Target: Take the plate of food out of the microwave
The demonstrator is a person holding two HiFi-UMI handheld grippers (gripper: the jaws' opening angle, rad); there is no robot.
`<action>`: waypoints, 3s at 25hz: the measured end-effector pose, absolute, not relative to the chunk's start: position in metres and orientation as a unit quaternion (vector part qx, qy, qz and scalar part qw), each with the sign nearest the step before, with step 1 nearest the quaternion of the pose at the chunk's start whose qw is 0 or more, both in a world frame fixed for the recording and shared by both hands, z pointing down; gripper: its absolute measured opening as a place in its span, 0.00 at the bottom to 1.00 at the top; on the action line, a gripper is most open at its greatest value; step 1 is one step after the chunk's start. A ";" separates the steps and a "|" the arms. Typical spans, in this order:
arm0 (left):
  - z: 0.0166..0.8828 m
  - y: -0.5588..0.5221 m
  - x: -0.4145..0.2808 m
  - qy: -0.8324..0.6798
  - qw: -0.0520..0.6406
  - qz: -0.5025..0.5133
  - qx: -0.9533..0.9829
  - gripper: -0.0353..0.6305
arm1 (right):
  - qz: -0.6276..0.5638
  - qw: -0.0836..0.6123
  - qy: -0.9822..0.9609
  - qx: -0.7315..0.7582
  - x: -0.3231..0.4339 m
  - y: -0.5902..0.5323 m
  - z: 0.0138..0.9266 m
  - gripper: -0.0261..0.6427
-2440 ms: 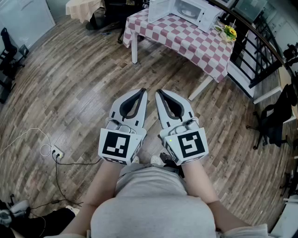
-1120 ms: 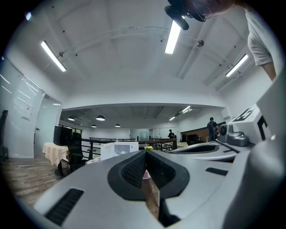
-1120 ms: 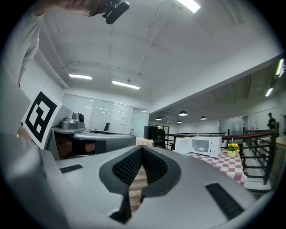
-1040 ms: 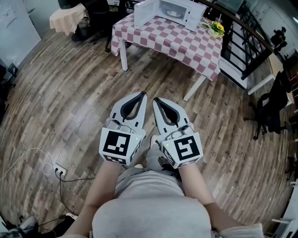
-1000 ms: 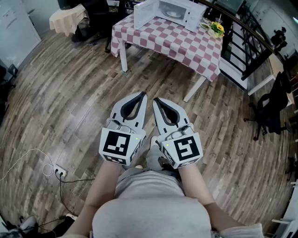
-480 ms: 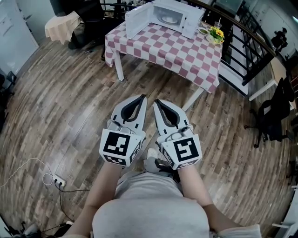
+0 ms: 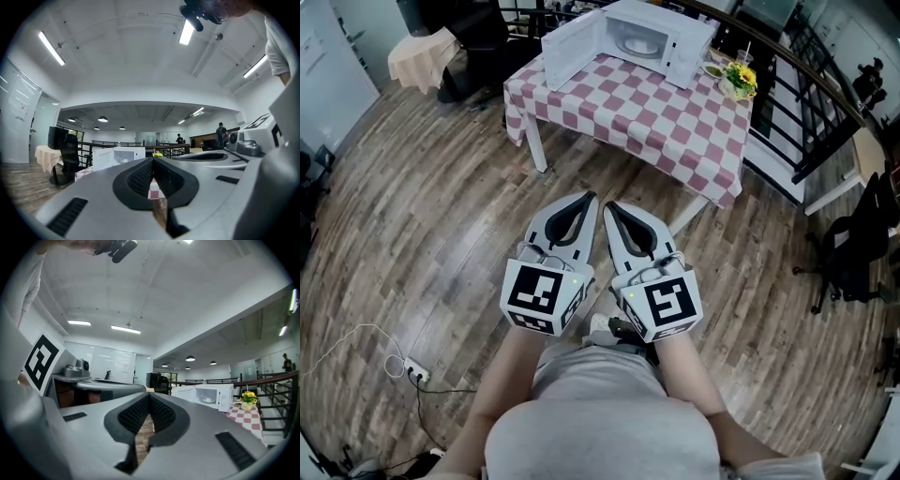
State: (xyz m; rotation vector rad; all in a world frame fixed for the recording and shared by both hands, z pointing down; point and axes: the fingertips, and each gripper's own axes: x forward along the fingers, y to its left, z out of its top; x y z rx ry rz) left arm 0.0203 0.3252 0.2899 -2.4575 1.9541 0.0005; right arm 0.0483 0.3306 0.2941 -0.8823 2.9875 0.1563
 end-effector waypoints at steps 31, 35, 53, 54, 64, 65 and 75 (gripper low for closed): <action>0.293 0.181 0.029 0.610 -0.001 0.008 -0.792 0.06 | 0.049 0.028 0.953 -0.298 0.060 0.192 0.292 0.08; 0.297 0.159 0.026 0.603 -0.002 0.007 -0.798 0.06 | 0.050 0.025 0.950 -0.307 0.057 0.172 0.297 0.08; 0.294 0.027 -0.023 0.561 -0.007 0.006 -0.828 0.06 | 0.038 0.019 0.932 -0.359 0.007 0.044 0.300 0.08; 0.294 0.019 -0.026 0.558 -0.009 0.006 -0.830 0.06 | 0.036 0.019 0.931 -0.363 0.004 0.036 0.300 0.08; 0.296 -0.055 -0.063 0.534 -0.029 0.020 -0.845 0.06 | 0.032 -0.008 0.921 -0.388 -0.034 -0.033 0.306 0.08; 0.297 -0.061 -0.067 0.532 -0.031 0.021 -0.846 0.06 | 0.032 -0.010 0.920 -0.390 -0.038 -0.039 0.307 0.08; 0.313 -0.109 -0.097 0.522 -0.053 0.024 -0.851 0.06 | 0.031 -0.029 0.913 -0.407 -0.063 -0.090 0.317 0.08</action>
